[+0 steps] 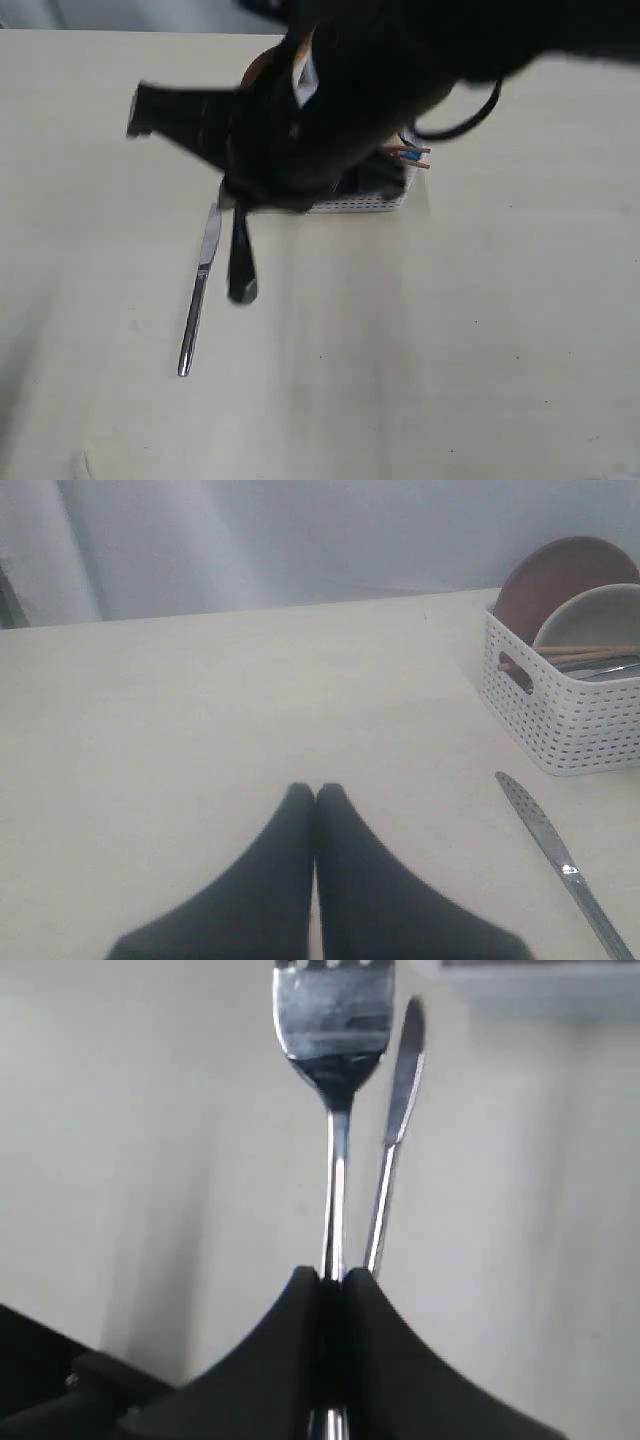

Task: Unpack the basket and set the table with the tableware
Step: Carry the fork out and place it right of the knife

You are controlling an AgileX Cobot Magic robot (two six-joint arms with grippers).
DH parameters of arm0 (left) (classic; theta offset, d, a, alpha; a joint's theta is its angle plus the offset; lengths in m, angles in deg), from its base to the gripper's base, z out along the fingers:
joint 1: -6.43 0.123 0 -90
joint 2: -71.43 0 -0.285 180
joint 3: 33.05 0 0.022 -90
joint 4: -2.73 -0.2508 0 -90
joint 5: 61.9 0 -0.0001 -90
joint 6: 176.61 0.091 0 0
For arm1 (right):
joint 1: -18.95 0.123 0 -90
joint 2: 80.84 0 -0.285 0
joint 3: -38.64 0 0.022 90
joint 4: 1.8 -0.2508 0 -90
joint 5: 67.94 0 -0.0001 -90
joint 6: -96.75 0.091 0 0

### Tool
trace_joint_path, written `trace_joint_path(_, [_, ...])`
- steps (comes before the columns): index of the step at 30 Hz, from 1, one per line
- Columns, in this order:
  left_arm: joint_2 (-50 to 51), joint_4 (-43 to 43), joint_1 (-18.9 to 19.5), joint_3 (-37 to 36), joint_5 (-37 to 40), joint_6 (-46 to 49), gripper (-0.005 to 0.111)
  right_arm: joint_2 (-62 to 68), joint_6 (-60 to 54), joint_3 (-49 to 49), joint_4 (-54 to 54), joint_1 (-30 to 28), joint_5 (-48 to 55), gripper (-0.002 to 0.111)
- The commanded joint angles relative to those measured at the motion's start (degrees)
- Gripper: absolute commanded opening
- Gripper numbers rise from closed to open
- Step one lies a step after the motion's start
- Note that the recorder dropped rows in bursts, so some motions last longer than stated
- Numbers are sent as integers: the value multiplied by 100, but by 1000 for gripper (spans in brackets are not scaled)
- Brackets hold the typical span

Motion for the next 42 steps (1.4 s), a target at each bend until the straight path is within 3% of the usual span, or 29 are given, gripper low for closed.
trace_joint_path(1, [-38, 12, 15, -9, -46, 1, 0, 331, 147, 796, -622, 381, -1339, 0])
trace_joint_path(25, [-38, 12, 15, -9, -46, 1, 0, 2234, -135, 862, -856, 118, -2667, 0])
trace_joint_path(39, [-38, 12, 15, -9, -46, 1, 0, 2675, -328, 286, -793, 47, -2005, 0])
trace_joint_path(42, [-38, 12, 15, -9, -46, 1, 0, 2675, -308, 286, -793, -31, -1882, 7])
